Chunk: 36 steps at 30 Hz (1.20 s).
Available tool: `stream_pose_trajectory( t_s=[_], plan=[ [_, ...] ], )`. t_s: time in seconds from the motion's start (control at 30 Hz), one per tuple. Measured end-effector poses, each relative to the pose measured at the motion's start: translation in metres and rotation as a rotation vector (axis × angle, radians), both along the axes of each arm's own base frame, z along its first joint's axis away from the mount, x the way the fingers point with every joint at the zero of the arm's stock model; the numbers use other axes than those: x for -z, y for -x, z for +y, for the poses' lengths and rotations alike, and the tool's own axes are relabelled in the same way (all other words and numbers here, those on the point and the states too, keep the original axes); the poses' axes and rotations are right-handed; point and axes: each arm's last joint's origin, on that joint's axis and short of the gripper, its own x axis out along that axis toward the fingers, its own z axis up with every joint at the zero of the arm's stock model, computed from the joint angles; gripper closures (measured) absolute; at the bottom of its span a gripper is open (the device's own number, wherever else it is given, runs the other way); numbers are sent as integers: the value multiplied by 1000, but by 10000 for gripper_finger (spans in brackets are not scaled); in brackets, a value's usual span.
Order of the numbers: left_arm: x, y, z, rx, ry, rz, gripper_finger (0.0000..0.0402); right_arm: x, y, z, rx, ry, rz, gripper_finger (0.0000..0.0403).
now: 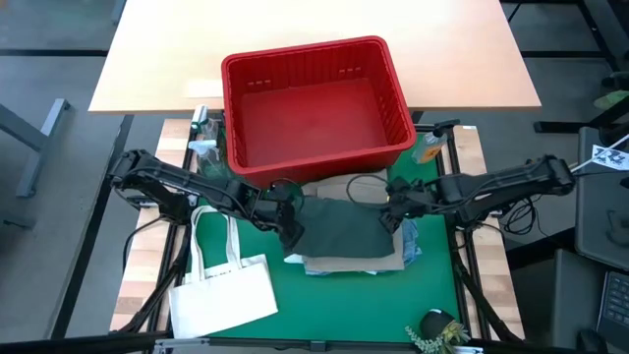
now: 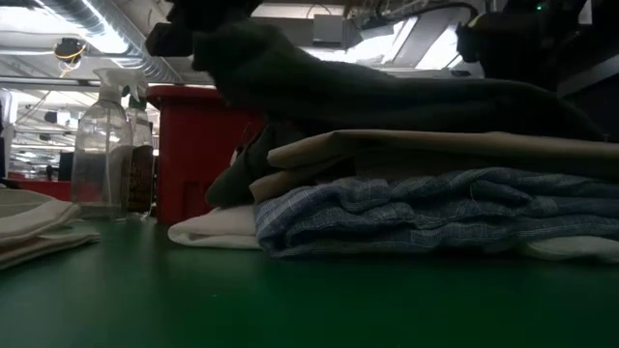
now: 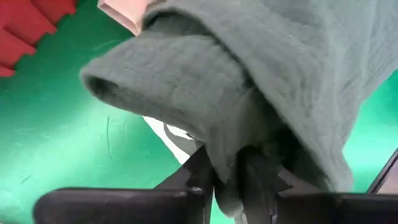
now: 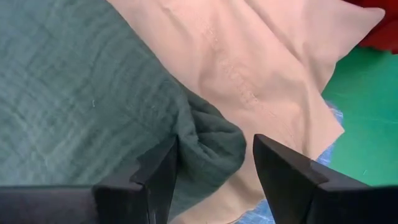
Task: Fold Laundry from Bin
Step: Stack the folded green polo shirt on top of the folded light brown shorts
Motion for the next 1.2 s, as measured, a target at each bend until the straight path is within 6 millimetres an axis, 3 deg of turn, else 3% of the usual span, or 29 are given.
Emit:
stream_pose_trajectory(
  t_s=[0.23, 0.53, 0.67, 0.93, 1.07, 1.2],
  plan=[
    [4, 1, 0, 12, 9, 47, 307, 3, 0, 0, 0, 5, 25, 196],
    [-1, 26, 4, 26, 33, 207, 291, 3, 2, 0, -1, 9, 44, 196],
    [-9, 27, 4, 34, 46, 138, 290, -3, 6, -1, -1, 7, 35, 196],
    [-26, 12, 2, 86, 37, -119, 290, -34, 12, -3, 9, 23, -23, 196],
    [-33, 3, 2, 112, -101, -234, 290, -38, 9, -2, -47, 36, -38, 196],
    [-27, -6, 1, 117, -249, -226, 290, -30, 6, -1, -75, 29, -49, 196]
  ],
)
